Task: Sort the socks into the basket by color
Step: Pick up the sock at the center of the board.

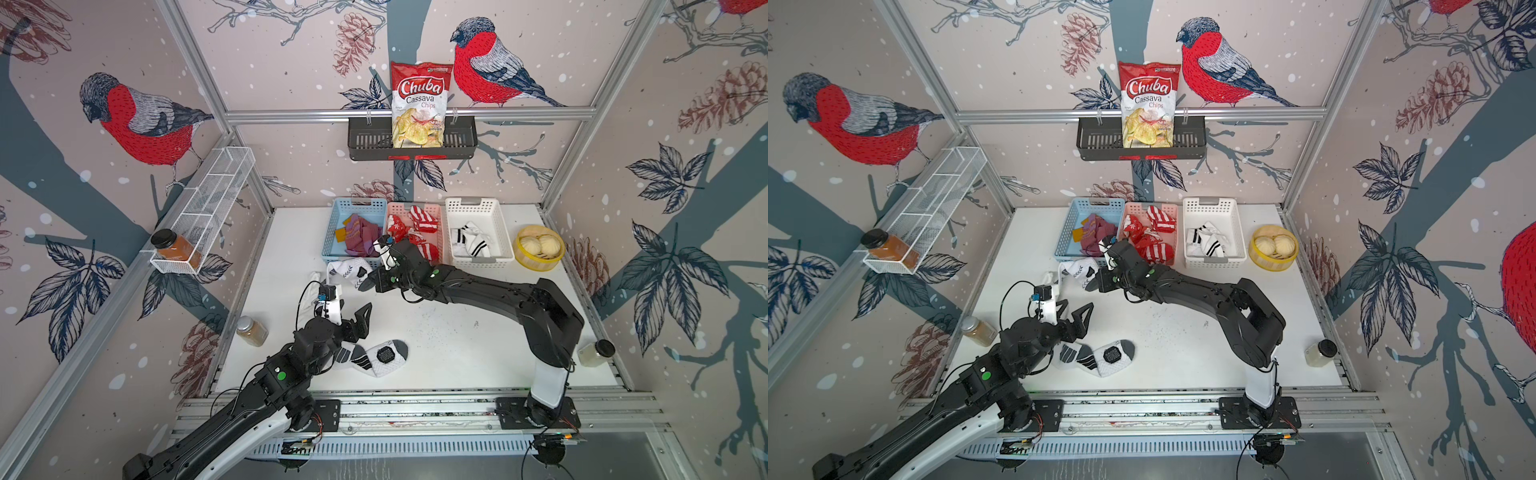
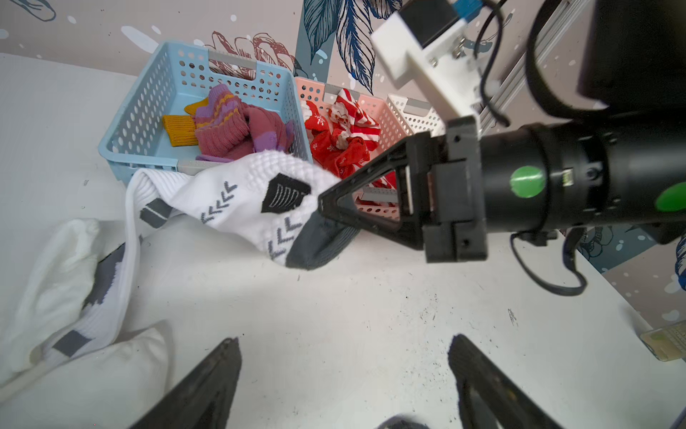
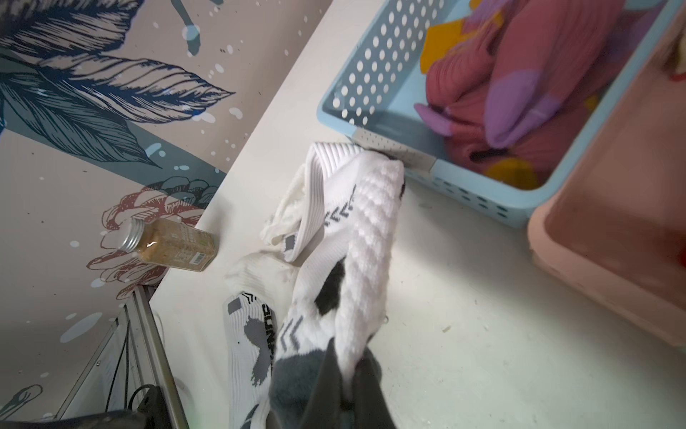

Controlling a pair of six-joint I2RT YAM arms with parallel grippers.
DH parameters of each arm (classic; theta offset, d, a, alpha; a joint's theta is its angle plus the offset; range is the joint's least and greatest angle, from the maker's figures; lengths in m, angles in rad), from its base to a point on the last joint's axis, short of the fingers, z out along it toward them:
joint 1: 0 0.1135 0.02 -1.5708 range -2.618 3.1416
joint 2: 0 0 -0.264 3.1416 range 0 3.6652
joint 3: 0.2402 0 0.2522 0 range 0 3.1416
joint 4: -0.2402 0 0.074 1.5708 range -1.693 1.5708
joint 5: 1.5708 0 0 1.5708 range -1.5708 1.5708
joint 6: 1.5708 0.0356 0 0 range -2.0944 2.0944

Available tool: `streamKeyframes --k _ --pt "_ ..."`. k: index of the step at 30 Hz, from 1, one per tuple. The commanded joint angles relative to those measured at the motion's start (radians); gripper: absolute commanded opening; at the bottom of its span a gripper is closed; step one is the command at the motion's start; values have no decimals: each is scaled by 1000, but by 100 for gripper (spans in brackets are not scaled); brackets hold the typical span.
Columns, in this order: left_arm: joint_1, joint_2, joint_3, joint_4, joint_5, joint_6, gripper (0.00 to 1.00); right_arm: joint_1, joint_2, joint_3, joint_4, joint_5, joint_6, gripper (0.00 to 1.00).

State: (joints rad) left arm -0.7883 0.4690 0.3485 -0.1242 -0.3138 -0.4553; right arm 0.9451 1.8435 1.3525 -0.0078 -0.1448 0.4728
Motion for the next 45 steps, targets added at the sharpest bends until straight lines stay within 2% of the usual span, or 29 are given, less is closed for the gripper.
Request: streamKeyframes --k 1,14,22,30,36,45 --pt "-1 2 3 4 13 7 88 -10 -46 9 -36 59 -40 5" --pt "-1 35 9 77 67 30 89 -54 -289 -9 -75 183 -93 6" --pt "-2 85 14 150 128 43 89 -121 -443 -16 -124 229 -127 7" --pt "-2 124 3 219 189 50 93 -212 -531 -5 -163 251 -158 8" --pt "-3 131 -10 287 256 63 93 -319 -535 84 -206 286 -200 8" --pt "-5 131 -18 293 272 57 93 -491 -400 253 -210 307 -250 8"
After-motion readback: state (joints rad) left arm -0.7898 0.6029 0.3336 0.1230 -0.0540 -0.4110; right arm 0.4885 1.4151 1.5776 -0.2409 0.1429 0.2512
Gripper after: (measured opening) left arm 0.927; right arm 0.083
